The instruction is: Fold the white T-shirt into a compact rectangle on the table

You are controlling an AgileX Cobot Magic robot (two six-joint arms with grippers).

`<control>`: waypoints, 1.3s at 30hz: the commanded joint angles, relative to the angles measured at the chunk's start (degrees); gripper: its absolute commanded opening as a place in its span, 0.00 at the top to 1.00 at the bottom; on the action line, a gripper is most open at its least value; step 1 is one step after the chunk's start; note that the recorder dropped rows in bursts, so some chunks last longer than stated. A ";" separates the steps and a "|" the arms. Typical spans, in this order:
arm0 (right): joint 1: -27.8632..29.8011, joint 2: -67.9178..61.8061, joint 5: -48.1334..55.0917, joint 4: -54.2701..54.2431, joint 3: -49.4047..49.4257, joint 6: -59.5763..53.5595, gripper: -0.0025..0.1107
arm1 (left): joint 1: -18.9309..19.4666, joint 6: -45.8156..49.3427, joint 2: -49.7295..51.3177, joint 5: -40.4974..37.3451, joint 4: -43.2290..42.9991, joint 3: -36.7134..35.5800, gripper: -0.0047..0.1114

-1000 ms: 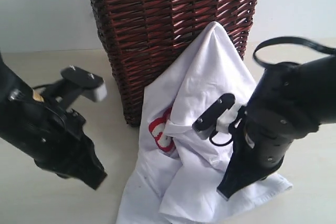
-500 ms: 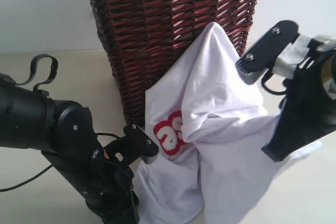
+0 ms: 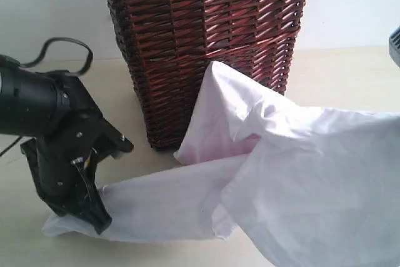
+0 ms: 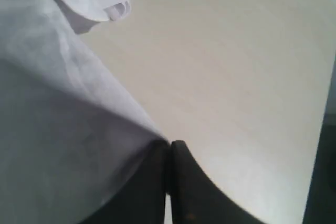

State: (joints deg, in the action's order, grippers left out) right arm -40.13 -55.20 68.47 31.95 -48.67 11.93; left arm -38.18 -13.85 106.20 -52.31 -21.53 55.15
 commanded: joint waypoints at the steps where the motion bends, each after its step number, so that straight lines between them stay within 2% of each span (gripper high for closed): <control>1: 0.13 1.15 1.49 -16.58 -0.28 -15.73 0.98 | 5.54 -2.05 -6.06 -1.05 -1.66 2.06 0.96; 4: 0.13 1.05 1.49 -32.58 -0.27 -29.91 0.98 | 11.32 -1.64 -14.48 -1.31 -2.61 5.23 0.96; 8: 0.13 1.05 1.49 -38.51 -0.27 -34.73 0.88 | 16.71 -1.58 -21.25 -2.20 -1.70 7.40 0.96; 11: 0.13 1.05 1.49 -38.99 -0.27 -34.82 0.73 | 17.75 -2.18 -25.34 -0.51 -1.35 7.49 0.96; 12: 0.13 1.05 1.49 -38.99 -0.27 -34.82 0.62 | 17.75 -2.94 -26.99 0.66 -1.36 7.49 0.96; 14: 0.13 1.05 1.49 -38.47 -0.27 -33.55 0.58 | 17.62 -2.94 -28.11 0.91 -1.14 7.49 0.93; 16: 0.13 1.05 1.30 -38.48 -0.27 -31.63 0.59 | 17.62 -2.94 -28.86 0.52 -1.01 7.49 0.86; 18: 0.13 -0.46 -9.40 -37.55 -0.27 -26.05 0.63 | 17.62 -3.39 -30.00 0.14 -0.08 7.49 0.75; 21: 0.13 -5.36 -17.04 -32.66 -0.27 -16.93 0.73 | 17.62 -3.49 -31.52 -0.06 1.98 7.49 0.66; 22: 0.13 -10.07 -19.40 -27.92 -0.27 -11.59 0.81 | 17.62 -2.67 -32.46 -0.80 7.82 7.35 0.63; 23: 0.13 -16.10 -21.24 -22.48 -0.27 -6.40 0.91 | 16.77 6.67 -32.87 -0.10 18.67 5.39 0.64; 24: 0.13 -19.21 -22.56 -19.19 -0.27 -3.87 0.97 | 15.95 12.34 -32.77 0.94 24.00 3.77 0.65; 25: 0.13 -24.72 -25.75 -13.36 -0.27 0.52 0.98 | 14.21 19.22 -31.65 2.66 31.67 0.65 0.70; 26: 0.13 -27.61 -27.91 -11.57 -0.27 2.55 0.98 | 13.43 21.81 -30.72 3.21 34.83 -0.75 0.76; 27: 1.01 -32.22 -32.39 -10.68 -0.27 3.97 0.98 | 12.10 26.33 -28.53 3.92 39.29 -2.83 0.90; 28: 1.75 -34.89 -35.32 -11.14 -0.27 3.97 0.98 | 11.21 28.77 -26.76 4.90 41.50 -4.12 0.96; 29: 3.09 -38.00 -38.75 -11.44 -0.27 4.25 0.98 | 10.49 30.76 -23.72 7.15 44.26 -6.12 0.96; 31: 5.38 -41.00 -42.90 -11.44 -0.27 4.91 0.98 | 10.07 31.74 -17.64 9.69 44.77 -8.20 0.96; 35: 8.09 -43.12 -44.44 -11.44 -0.27 4.91 0.98 | 10.07 31.64 -9.00 8.69 44.17 -8.49 0.96; 39: 11.04 -45.09 -44.44 -11.32 -0.27 4.78 0.98 | 10.07 26.59 -2.47 8.47 37.05 -8.49 0.96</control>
State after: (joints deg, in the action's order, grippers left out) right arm -30.83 -99.29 24.88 20.07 -48.75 16.60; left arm -27.96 16.66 100.24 -44.06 20.60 46.83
